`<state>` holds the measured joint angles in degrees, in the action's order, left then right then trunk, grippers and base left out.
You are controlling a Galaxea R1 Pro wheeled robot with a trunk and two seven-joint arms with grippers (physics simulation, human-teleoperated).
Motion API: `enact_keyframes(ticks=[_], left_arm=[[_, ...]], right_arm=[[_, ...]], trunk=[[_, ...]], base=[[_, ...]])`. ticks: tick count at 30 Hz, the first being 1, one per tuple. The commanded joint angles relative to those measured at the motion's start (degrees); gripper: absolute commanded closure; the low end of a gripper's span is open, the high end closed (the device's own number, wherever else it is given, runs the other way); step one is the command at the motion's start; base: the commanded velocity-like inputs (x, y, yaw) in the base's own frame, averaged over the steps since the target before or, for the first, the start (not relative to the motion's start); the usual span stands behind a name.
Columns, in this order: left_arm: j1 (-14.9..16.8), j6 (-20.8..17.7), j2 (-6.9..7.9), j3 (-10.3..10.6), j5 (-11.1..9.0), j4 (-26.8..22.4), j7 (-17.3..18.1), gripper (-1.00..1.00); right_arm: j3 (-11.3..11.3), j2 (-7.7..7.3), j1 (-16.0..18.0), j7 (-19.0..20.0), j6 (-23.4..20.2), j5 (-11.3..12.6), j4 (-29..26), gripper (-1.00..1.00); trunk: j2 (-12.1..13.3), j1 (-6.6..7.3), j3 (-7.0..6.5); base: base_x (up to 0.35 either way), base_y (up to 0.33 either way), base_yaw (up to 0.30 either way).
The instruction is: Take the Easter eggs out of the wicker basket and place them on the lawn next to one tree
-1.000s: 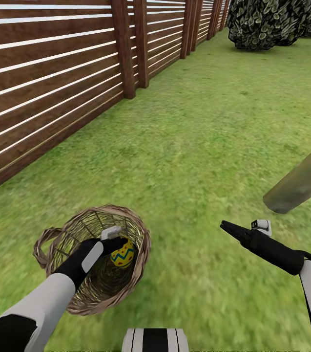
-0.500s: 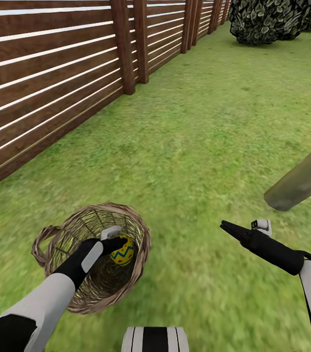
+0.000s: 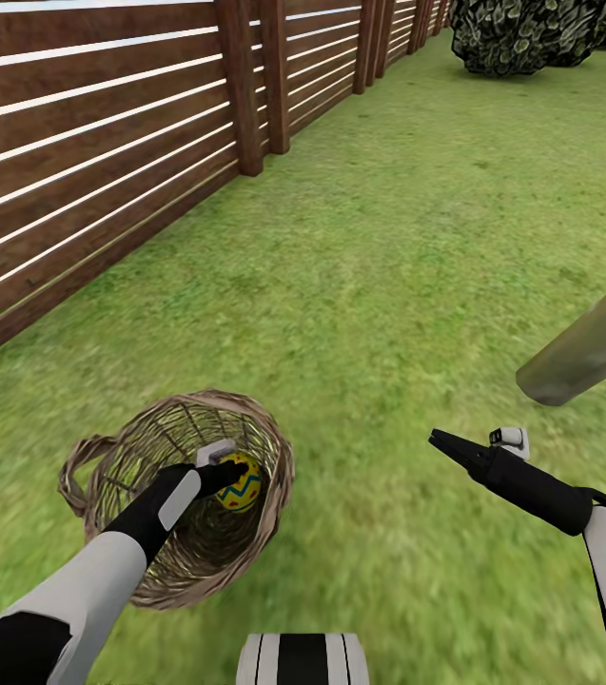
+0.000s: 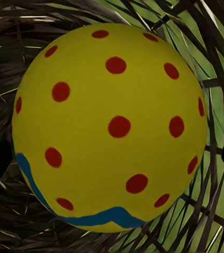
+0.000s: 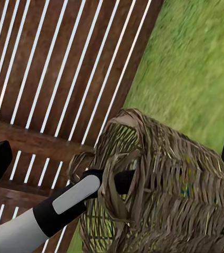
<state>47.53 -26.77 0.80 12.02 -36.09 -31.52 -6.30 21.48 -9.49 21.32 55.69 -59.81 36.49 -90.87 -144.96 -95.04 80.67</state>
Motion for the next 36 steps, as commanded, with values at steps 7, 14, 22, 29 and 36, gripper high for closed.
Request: enact_keyframes(ticks=[7, 14, 22, 29, 36], left_arm=[[0.0, -0.1, 0.08, 0.5, -0.6, -0.1, -0.6, -1.0], [0.0, 0.0, 0.08, 0.5, -0.6, -0.1, -0.6, -1.0], [0.0, 0.0, 0.08, 0.5, -0.6, -0.2, -0.6, -1.0], [0.0, 0.8, 0.08, 0.6, -0.6, -0.2, -0.6, -1.0], [0.0, 0.9, 0.08, 0.6, -0.6, -0.2, -0.6, -1.0]], right_arm=[[0.1, 0.0, 0.0, 0.3, -0.2, -0.2, 0.0, -1.0], [0.1, 0.0, 0.0, 0.3, -0.2, -0.2, 0.0, -1.0], [0.1, 0.0, 0.0, 0.3, -0.2, -0.2, 0.0, -1.0], [0.1, 0.0, 0.0, 0.3, -0.2, -0.2, 0.0, -1.0], [0.1, 0.0, 0.0, 0.3, -0.2, -0.2, 0.0, -1.0]], trunk=[[0.0, 0.01, 0.04], [-0.1, -0.07, 0.7], [-0.1, -0.07, 0.7], [-0.1, -0.17, 1.59], [-0.1, -0.17, 1.59]], base=[[0.0, 0.0, 0.0], [0.0, 0.0, 0.0], [0.0, 0.0, 0.0], [0.0, 0.0, 0.0], [0.0, 0.0, 0.0]])
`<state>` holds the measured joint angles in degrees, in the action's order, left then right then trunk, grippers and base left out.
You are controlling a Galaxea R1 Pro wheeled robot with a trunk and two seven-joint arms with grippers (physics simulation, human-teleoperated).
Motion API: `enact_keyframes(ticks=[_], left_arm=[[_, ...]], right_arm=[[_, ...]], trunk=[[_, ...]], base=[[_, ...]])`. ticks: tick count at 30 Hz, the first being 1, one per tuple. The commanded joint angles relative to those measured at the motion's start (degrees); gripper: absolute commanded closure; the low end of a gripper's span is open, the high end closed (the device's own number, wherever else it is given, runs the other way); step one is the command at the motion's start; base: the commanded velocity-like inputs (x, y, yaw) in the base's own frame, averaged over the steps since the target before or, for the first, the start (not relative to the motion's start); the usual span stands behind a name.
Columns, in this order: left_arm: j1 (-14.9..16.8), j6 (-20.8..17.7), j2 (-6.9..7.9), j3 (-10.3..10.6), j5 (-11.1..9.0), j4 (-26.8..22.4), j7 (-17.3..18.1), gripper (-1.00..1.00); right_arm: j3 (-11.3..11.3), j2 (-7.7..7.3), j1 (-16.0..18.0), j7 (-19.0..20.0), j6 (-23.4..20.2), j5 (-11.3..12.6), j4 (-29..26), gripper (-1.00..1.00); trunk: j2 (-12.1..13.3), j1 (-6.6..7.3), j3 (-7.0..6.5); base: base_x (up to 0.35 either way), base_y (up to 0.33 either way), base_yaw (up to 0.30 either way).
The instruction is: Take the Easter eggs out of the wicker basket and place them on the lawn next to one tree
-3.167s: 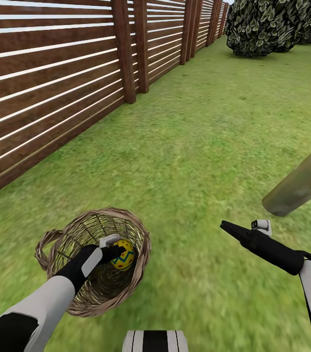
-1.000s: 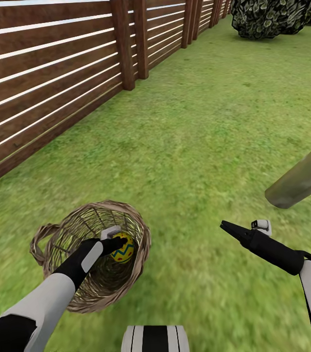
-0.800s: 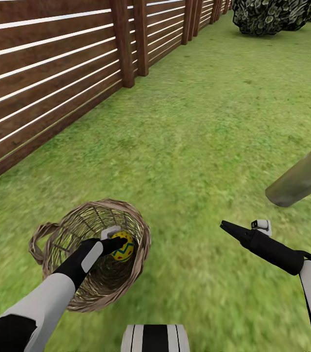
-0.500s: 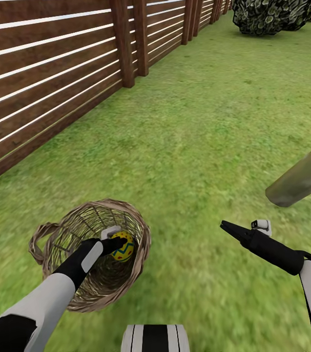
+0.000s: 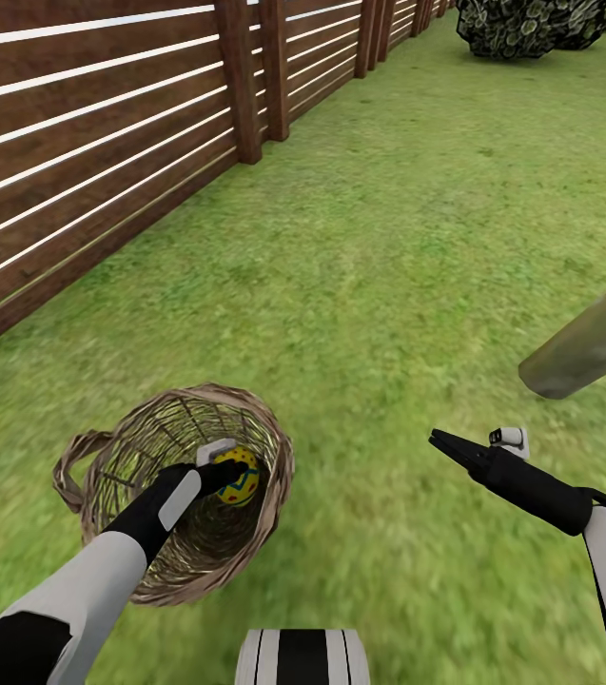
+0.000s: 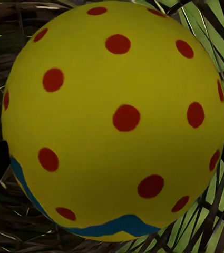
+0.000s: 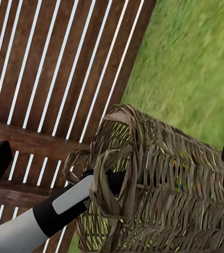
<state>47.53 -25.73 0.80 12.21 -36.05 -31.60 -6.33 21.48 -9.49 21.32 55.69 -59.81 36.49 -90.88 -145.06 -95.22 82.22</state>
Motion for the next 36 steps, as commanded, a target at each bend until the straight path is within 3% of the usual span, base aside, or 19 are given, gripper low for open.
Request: enact_keyframes(ticks=[1, 34, 35, 36], left_arm=[[0.0, -0.1, 0.08, 0.4, -0.6, -0.1, -0.5, -1.0], [0.0, 0.0, 0.08, 0.0, -0.6, 0.0, -0.6, -1.0], [0.0, 0.0, 0.08, 0.0, -0.6, 0.0, -0.6, 1.0], [0.0, 0.2, 0.08, 0.0, -0.6, 0.0, -0.7, 1.0]], right_arm=[[0.1, 0.0, 0.0, 0.3, -0.2, -0.2, 0.0, -1.0], [0.1, 0.0, 0.0, 0.3, -0.2, -0.2, 0.0, -1.0], [0.1, 0.0, 0.0, 0.3, -0.2, -0.2, 0.0, -1.0], [0.1, 0.0, 0.0, 0.3, -0.2, -0.2, 0.0, -1.0]], trunk=[[0.0, 0.01, 0.04], [0.0, -0.04, 0.48], [0.0, -0.04, 0.48], [0.0, -0.04, 0.48]], base=[[0.0, 0.0, 0.0], [0.0, 0.0, 0.0], [0.0, 0.0, 0.0], [0.0, 0.0, 0.0]])
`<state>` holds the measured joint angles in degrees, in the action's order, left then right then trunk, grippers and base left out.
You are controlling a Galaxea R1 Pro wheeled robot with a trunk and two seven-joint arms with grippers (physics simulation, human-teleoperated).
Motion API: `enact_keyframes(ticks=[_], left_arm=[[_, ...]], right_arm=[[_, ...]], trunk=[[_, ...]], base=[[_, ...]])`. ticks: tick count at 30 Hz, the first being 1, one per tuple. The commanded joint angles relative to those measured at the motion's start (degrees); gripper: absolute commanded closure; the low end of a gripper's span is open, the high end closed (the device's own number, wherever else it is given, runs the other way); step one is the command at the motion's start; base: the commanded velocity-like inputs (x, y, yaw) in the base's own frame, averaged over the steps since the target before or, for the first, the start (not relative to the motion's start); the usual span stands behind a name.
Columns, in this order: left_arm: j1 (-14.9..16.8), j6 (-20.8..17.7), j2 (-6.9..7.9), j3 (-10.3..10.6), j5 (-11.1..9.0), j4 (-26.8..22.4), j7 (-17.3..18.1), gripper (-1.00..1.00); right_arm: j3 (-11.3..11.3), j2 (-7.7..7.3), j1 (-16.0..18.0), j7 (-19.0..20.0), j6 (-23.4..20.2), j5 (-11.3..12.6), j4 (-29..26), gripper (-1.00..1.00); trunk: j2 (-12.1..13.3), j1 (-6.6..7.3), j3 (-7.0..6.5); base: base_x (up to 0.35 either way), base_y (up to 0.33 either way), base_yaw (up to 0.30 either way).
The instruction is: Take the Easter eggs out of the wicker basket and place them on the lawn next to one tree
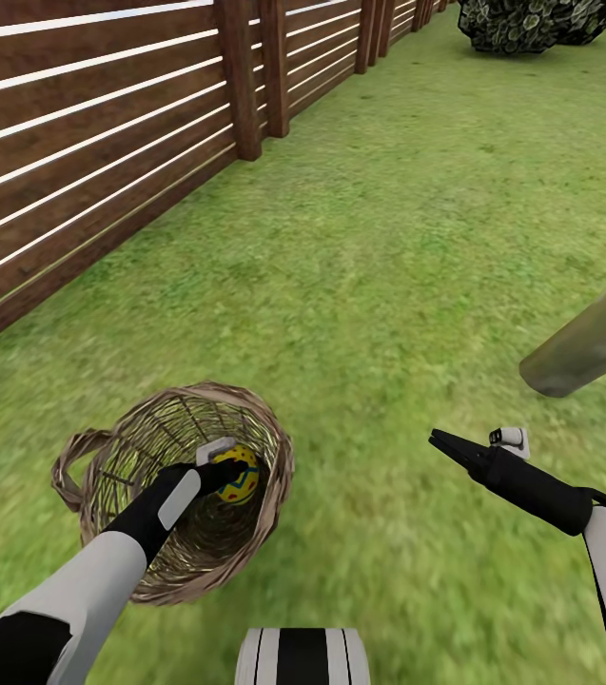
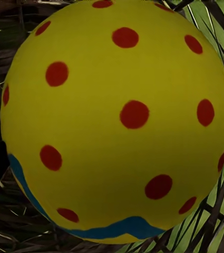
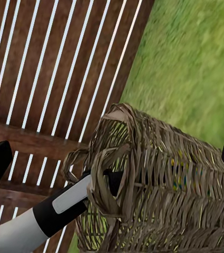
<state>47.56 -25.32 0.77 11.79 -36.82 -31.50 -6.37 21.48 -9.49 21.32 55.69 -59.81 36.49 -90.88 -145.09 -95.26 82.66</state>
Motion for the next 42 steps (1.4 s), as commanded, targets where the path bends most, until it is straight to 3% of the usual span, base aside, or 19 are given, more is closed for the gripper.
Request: enact_keyframes(ticks=[1, 42], left_arm=[[0.0, 0.0, 0.1, 0.4, 0.2, -0.1, -0.6, 1.0], [0.0, 0.4, 0.18, 0.3, 0.2, -0.1, -0.6, 1.0]], right_arm=[[0.1, 0.0, 0.0, 0.3, -0.2, -0.2, 0.0, -1.0], [0.1, 0.0, 0.0, 0.3, -0.2, -0.2, 0.0, -1.0]], trunk=[[0.0, 0.0, 0.04], [0.0, 0.0, 0.04]], base=[[0.0, 0.0, 0.0], [0.0, 0.0, 0.0]])
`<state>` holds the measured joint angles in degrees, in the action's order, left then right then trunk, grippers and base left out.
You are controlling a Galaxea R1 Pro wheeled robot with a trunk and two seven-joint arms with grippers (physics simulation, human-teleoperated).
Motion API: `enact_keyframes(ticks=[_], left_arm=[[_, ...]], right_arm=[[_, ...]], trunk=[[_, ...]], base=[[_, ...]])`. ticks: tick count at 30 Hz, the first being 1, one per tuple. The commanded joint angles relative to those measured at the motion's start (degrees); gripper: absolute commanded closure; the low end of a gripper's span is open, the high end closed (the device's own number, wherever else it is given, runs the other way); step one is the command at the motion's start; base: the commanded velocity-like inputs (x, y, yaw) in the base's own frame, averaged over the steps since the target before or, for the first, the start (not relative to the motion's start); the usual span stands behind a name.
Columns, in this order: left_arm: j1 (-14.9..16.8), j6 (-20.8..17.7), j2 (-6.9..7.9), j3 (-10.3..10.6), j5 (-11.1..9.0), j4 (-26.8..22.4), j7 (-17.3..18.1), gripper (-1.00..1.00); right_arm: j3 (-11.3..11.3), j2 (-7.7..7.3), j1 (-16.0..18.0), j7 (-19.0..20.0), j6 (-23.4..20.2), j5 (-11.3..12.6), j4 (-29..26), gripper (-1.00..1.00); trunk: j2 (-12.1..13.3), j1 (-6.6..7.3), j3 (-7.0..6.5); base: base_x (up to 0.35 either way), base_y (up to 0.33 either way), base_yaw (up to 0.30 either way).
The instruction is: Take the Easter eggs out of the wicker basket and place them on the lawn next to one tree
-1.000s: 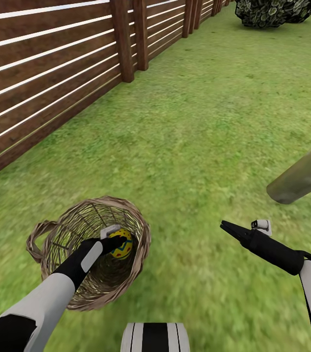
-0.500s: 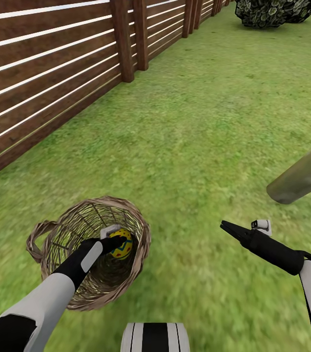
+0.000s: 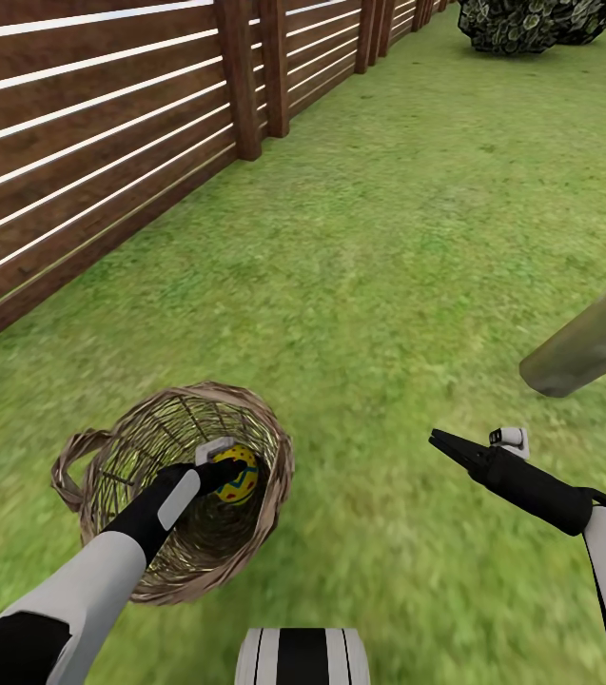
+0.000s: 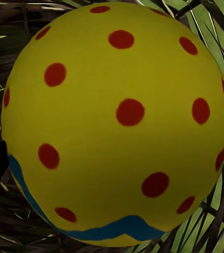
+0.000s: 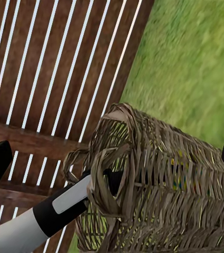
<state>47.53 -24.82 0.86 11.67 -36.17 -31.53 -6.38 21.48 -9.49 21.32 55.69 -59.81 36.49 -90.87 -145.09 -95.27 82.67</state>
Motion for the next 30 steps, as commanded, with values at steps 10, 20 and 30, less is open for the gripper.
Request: enact_keyframes(ticks=[10, 20, 30], left_arm=[[0.0, -0.1, 0.1, 0.4, -0.5, 0.0, -0.6, 1.0], [0.0, -0.3, 0.11, 0.4, -0.6, 0.6, -1.3, 1.0], [0.1, -2.7, 0.33, 0.2, -0.6, 0.6, -2.6, 1.0]], right_arm=[[0.1, 0.0, 0.0, 0.3, -0.2, -0.2, 0.0, -1.0], [0.1, 0.0, 0.0, 0.3, -0.2, -0.2, 0.0, -1.0], [0.1, 0.0, 0.0, 0.3, -0.2, -0.2, 0.0, -1.0]], trunk=[[0.0, 0.06, -0.41], [0.0, 0.11, -0.85], [0.1, 0.19, -1.51]], base=[[0.0, 0.0, 0.0], [0.0, 0.0, 0.0], [0.0, 0.0, 0.0]])
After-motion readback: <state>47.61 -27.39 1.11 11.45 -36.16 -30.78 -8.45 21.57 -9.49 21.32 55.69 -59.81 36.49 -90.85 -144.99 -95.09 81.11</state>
